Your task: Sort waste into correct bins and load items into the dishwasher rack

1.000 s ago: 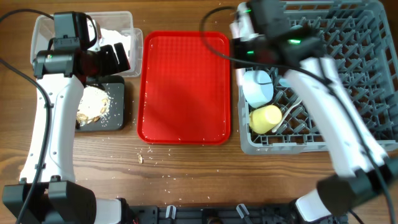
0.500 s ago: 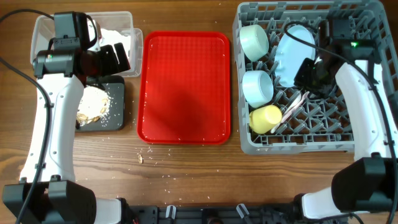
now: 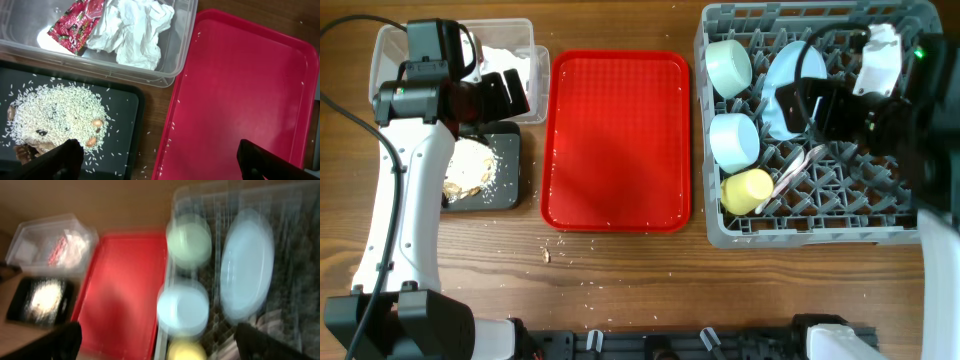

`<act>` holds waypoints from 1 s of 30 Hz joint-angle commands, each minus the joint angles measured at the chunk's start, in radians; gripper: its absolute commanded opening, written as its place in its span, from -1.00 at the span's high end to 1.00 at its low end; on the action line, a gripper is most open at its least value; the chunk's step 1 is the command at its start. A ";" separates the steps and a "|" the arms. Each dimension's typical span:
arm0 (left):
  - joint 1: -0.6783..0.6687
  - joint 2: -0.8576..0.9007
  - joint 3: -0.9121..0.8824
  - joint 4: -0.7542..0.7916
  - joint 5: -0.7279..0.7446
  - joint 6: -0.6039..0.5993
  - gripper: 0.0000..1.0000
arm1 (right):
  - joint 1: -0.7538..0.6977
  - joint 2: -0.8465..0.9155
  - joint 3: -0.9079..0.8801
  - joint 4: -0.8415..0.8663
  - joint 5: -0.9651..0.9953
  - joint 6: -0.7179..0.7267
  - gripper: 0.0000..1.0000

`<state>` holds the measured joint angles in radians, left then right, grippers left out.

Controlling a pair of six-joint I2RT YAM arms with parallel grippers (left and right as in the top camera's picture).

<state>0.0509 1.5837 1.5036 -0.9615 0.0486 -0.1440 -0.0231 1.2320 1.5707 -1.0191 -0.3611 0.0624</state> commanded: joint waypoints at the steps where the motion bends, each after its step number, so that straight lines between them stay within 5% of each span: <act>1: 0.003 0.002 0.006 0.003 -0.009 -0.002 -1.00 | 0.013 -0.215 -0.252 0.250 -0.019 -0.158 -1.00; 5: 0.003 0.002 0.006 0.003 -0.009 -0.002 -1.00 | 0.013 -0.644 -0.914 0.785 0.016 -0.158 -1.00; 9: 0.003 0.002 0.006 0.003 -0.009 -0.002 -1.00 | 0.013 -0.914 -1.317 1.038 0.090 -0.003 -0.99; 12: 0.003 0.002 0.006 0.003 -0.009 -0.002 -1.00 | 0.015 -1.073 -1.488 1.116 0.104 -0.027 -1.00; 16: 0.003 0.002 0.006 0.003 -0.009 -0.002 -1.00 | 0.015 -1.232 -1.566 1.069 0.099 -0.036 -0.99; 30: 0.004 0.002 0.006 0.003 -0.009 -0.002 -1.00 | 0.020 -1.221 -1.566 1.041 0.103 -0.035 -0.99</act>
<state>0.0509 1.5856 1.5036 -0.9615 0.0490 -0.1444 -0.0078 0.0200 0.0078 0.0170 -0.2684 0.0223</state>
